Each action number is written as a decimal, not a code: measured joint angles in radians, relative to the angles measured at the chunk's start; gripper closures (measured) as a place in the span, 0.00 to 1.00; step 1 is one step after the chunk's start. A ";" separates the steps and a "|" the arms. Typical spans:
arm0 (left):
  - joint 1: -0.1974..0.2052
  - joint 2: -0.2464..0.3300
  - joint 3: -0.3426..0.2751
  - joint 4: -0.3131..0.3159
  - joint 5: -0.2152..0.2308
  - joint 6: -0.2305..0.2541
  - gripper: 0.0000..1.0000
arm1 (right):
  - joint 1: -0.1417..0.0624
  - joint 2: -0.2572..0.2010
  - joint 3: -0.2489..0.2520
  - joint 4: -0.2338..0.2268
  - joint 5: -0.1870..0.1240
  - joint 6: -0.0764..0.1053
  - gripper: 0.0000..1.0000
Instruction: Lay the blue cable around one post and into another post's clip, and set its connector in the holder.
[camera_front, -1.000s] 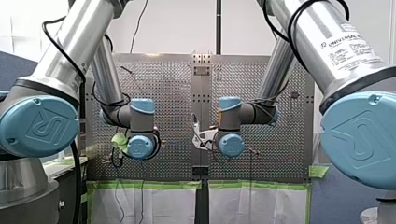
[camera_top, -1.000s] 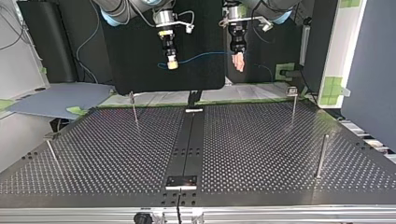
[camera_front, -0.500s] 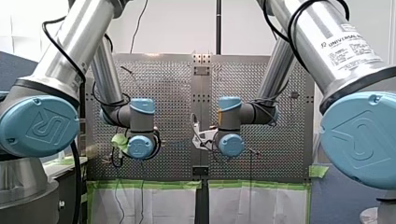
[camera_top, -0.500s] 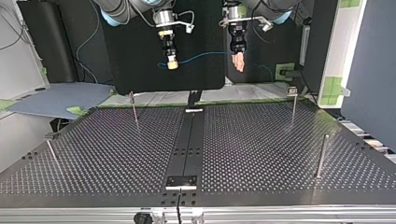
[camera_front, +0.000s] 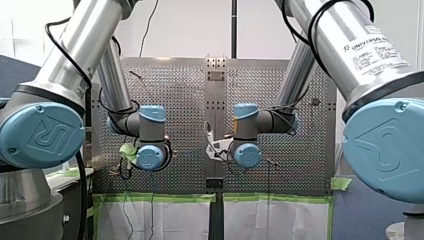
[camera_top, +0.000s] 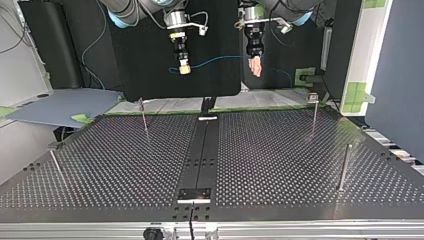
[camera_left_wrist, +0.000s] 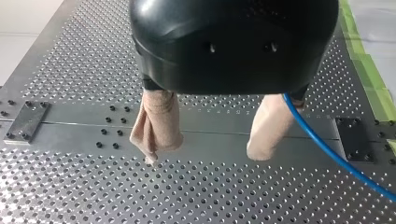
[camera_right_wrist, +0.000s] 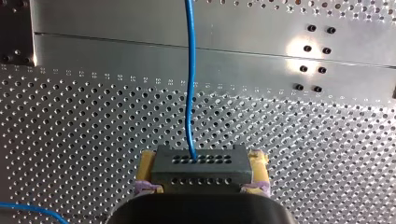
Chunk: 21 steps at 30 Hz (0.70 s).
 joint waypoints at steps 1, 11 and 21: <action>0.000 0.000 0.000 0.000 0.000 0.000 0.00 | 0.000 0.000 0.000 0.000 0.000 0.000 1.00; 0.003 0.000 0.002 0.003 0.001 0.001 0.00 | 0.000 0.000 0.000 -0.001 0.000 0.000 1.00; 0.005 0.001 0.004 0.006 0.002 0.002 0.00 | -0.004 0.050 -0.013 0.019 -0.009 0.003 1.00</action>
